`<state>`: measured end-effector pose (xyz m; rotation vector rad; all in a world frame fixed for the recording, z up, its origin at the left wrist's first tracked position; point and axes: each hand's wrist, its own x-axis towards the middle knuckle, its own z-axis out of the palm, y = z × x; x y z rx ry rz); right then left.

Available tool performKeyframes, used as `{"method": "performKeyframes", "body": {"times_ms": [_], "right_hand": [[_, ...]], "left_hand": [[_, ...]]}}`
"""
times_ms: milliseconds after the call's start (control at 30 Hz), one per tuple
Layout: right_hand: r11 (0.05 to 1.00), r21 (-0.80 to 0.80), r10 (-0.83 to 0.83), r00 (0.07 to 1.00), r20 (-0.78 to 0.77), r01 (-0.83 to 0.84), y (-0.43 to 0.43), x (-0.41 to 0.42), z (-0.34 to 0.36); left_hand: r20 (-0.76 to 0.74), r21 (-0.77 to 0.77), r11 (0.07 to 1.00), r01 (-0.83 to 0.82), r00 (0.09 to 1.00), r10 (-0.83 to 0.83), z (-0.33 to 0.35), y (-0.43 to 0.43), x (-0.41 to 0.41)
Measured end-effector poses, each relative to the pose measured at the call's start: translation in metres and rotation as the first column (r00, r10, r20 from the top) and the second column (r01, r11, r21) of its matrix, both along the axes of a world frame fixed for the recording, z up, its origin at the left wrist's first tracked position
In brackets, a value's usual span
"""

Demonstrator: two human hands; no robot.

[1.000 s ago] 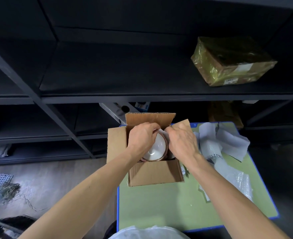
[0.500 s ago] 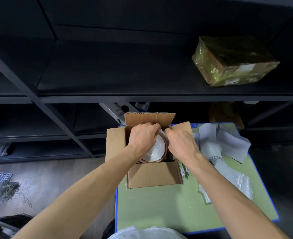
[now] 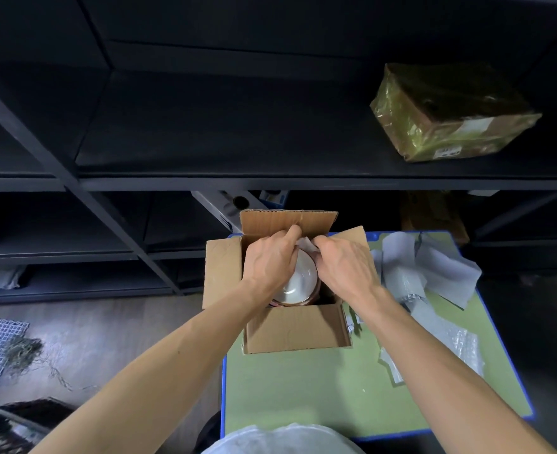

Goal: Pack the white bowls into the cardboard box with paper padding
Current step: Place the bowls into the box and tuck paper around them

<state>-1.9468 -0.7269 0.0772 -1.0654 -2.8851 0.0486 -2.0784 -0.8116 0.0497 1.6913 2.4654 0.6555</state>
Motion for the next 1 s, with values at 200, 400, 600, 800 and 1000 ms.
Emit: {"method": "performKeyframes", "body": {"times_ms": [200,400,600,800,1000], "right_hand": [[0.995,-0.078,-0.072,0.989,-0.126,0.062,0.000,0.019,0.012],[0.996,-0.080,-0.040,0.998,-0.039,0.036,-0.005,0.018,0.008],[0.992,-0.112,-0.064,0.994,-0.083,0.054,-0.010,0.020,0.011],[0.992,-0.101,-0.099,0.980,-0.174,0.082,-0.014,0.057,0.024],[0.983,-0.151,-0.140,0.966,-0.216,0.108,-0.018,0.102,0.031]], "left_hand": [[0.048,0.010,0.998,-0.067,0.997,0.066,-0.001,-0.009,0.002],[0.049,-0.041,0.996,-0.078,0.996,0.079,-0.005,-0.020,0.010],[0.073,-0.016,0.997,-0.073,0.995,0.074,0.005,-0.028,0.027],[0.116,0.075,0.994,-0.074,0.991,0.065,0.014,-0.033,0.046],[0.154,0.051,0.998,0.019,0.988,-0.027,0.022,-0.027,0.083]]}}
